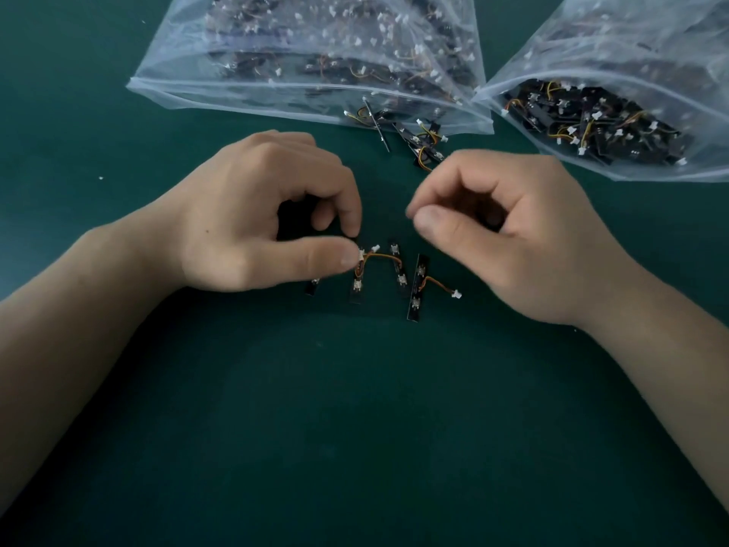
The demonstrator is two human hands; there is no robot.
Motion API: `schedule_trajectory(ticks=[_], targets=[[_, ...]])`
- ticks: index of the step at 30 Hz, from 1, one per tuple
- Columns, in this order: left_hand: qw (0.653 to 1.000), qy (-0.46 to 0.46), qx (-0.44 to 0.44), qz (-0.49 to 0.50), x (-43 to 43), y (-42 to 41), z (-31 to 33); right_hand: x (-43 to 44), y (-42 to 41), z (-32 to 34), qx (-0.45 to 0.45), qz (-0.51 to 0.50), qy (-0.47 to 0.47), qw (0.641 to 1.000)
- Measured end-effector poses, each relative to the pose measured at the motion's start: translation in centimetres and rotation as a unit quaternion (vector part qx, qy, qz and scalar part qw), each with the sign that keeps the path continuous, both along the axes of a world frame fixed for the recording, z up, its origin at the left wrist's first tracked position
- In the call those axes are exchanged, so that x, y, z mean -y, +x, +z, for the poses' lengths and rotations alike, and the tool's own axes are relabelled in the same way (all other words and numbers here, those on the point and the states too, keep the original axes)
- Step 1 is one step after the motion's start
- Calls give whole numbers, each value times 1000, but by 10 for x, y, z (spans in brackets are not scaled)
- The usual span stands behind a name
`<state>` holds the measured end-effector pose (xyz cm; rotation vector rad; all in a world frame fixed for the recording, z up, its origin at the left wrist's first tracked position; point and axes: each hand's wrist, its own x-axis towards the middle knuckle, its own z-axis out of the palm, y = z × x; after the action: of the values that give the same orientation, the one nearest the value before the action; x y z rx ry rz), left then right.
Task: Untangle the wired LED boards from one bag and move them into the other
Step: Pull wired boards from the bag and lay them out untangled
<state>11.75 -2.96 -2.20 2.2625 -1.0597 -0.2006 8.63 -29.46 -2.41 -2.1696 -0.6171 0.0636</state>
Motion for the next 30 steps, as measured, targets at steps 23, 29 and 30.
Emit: schedule_trajectory(ticks=[23,29,30], targets=[[999,36,16,2,6,-7,5,18,10,-3,45,72,-114,990],[1000,22,18,-6,9,-9,4,18,11,-7,85,-5,-56,995],[1000,17,17,-5,9,-8,4,17,13,-9,99,-42,-53,993]])
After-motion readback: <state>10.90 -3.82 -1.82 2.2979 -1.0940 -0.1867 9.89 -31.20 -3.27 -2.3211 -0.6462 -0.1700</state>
